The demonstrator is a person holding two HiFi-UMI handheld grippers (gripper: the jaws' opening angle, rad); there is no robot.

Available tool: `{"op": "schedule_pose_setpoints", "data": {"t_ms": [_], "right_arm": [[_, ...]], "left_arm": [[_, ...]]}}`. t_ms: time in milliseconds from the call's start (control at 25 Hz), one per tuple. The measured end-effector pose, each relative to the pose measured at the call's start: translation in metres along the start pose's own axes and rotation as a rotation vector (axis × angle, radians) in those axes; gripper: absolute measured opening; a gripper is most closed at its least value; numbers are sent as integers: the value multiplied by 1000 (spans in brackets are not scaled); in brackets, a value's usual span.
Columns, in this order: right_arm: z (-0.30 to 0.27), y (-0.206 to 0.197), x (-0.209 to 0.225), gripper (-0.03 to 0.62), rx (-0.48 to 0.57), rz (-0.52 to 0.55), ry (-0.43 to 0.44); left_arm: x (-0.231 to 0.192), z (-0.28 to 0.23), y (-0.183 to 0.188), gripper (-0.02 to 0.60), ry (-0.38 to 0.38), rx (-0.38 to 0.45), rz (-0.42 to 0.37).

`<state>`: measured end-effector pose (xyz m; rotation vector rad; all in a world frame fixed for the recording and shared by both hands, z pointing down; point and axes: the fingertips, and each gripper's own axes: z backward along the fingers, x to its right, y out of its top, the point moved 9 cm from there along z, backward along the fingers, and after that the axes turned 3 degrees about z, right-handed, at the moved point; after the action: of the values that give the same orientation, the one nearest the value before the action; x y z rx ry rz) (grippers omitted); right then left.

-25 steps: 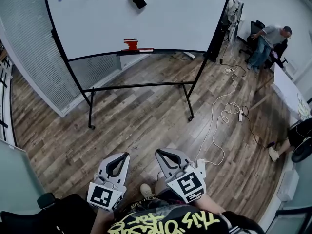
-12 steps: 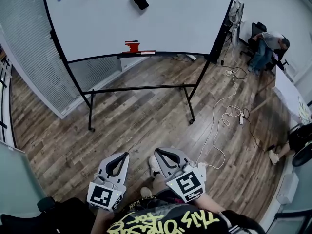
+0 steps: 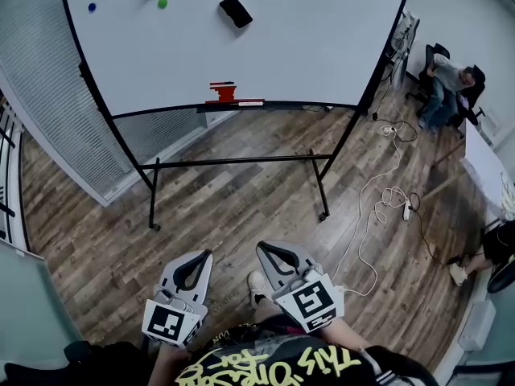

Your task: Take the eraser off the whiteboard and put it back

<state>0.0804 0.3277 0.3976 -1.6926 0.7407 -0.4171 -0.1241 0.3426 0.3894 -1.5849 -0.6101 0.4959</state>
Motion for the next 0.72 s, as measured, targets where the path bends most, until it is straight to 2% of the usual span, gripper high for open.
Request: {"op": "schedule_pose_setpoints", "data": {"t_ms": [240, 440, 720], "right_arm": [[-34, 10, 36, 9, -3, -15, 5], [-54, 17, 70, 9, -7, 13, 6], [-78, 18, 113, 9, -4, 17, 23]], "left_arm": [[-28, -38, 8, 8, 15, -14, 2], [-47, -71, 15, 8, 21, -14, 11], [-62, -114, 17, 8, 27, -4, 2]]}}
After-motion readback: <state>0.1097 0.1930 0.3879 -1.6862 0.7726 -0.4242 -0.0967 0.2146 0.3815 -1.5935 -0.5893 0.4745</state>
